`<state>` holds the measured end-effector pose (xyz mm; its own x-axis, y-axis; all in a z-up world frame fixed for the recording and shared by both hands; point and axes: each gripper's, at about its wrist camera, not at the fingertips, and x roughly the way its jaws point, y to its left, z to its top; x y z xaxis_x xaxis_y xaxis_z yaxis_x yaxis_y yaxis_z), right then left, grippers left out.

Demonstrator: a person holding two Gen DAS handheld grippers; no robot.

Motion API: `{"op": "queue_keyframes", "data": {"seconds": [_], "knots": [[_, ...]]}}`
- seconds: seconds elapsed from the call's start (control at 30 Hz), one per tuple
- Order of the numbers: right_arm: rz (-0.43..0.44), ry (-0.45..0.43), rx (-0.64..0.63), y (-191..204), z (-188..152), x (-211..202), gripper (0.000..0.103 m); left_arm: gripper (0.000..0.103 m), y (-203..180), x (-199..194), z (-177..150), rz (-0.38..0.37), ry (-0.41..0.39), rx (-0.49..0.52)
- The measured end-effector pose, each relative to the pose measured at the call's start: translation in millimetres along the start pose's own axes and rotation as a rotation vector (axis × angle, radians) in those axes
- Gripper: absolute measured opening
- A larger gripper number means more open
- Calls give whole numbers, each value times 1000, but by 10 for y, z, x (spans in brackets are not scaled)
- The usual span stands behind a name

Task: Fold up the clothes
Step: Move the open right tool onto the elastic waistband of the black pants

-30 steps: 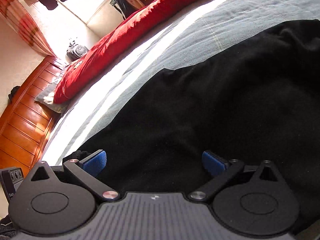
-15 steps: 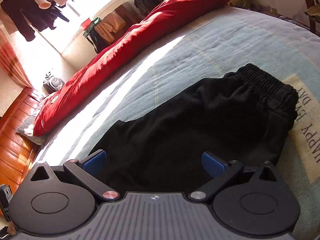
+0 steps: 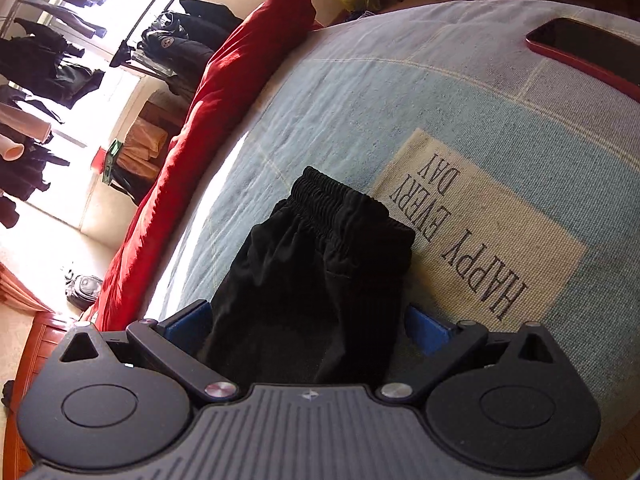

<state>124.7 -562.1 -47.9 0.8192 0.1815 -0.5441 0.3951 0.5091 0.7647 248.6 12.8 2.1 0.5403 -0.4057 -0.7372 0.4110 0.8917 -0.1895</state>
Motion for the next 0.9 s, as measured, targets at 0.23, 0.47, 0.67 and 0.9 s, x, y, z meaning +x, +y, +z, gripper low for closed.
{"op": "queue_keyframes", "data": {"seconds": [0.23, 0.47, 0.67, 0.9], "knots": [[83, 49, 87, -244, 166, 310, 103, 102, 0, 94, 5, -19, 28, -33], [179, 33, 133, -391, 374, 486, 103, 102, -40, 118, 11, -24, 42, -29], [235, 59, 105, -401, 218, 390, 103, 102, -51, 120, -3, -36, 41, -44], [303, 29, 107, -431, 354, 525, 103, 102, -38, 148, 10, -37, 39, -60]]}}
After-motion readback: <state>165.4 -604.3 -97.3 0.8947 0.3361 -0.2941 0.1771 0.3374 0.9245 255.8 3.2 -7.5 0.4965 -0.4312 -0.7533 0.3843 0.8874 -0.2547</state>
